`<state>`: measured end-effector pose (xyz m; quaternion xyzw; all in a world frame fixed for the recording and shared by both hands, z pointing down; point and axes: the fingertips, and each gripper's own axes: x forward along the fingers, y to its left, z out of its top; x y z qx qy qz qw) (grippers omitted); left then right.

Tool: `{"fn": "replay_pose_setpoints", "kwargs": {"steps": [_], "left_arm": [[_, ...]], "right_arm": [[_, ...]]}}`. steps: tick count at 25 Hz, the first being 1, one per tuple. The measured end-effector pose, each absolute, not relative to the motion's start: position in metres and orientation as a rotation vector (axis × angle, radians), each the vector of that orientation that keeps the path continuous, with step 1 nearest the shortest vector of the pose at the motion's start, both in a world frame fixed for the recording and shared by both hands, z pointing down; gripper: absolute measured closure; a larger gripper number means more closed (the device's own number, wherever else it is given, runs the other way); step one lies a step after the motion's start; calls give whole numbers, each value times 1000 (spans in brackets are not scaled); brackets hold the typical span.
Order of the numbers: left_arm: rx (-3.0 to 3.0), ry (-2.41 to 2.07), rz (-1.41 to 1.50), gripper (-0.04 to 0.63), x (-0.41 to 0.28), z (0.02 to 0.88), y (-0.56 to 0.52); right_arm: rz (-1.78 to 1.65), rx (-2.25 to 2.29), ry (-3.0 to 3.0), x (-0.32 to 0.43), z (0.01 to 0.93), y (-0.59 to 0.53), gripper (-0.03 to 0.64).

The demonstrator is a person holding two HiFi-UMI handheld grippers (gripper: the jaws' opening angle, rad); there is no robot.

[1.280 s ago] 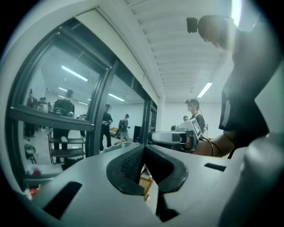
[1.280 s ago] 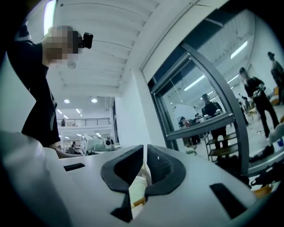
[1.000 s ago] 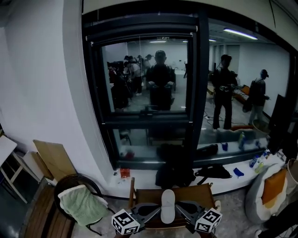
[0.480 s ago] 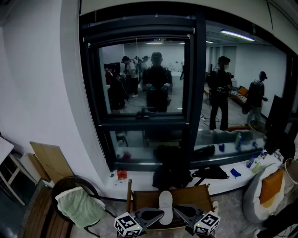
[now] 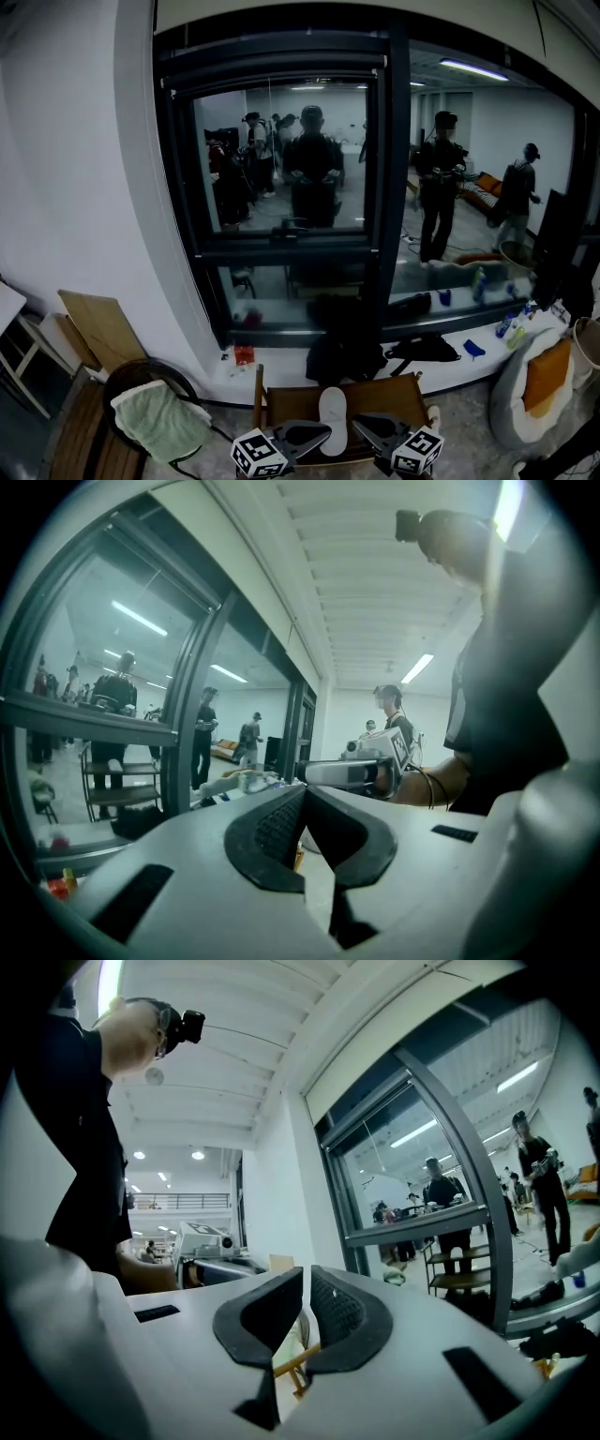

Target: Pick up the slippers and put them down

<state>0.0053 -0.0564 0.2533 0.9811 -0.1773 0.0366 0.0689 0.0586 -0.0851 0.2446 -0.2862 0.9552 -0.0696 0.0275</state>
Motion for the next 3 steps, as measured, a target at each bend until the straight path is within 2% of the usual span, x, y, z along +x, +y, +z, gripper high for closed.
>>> {"fn": "replay_pose_setpoints", "kwargs": {"steps": [3], "left_arm": [[2945, -531, 98, 592, 5, 255, -61]], "right_arm": [[-250, -903, 2948, 60, 247, -91, 578]]}}
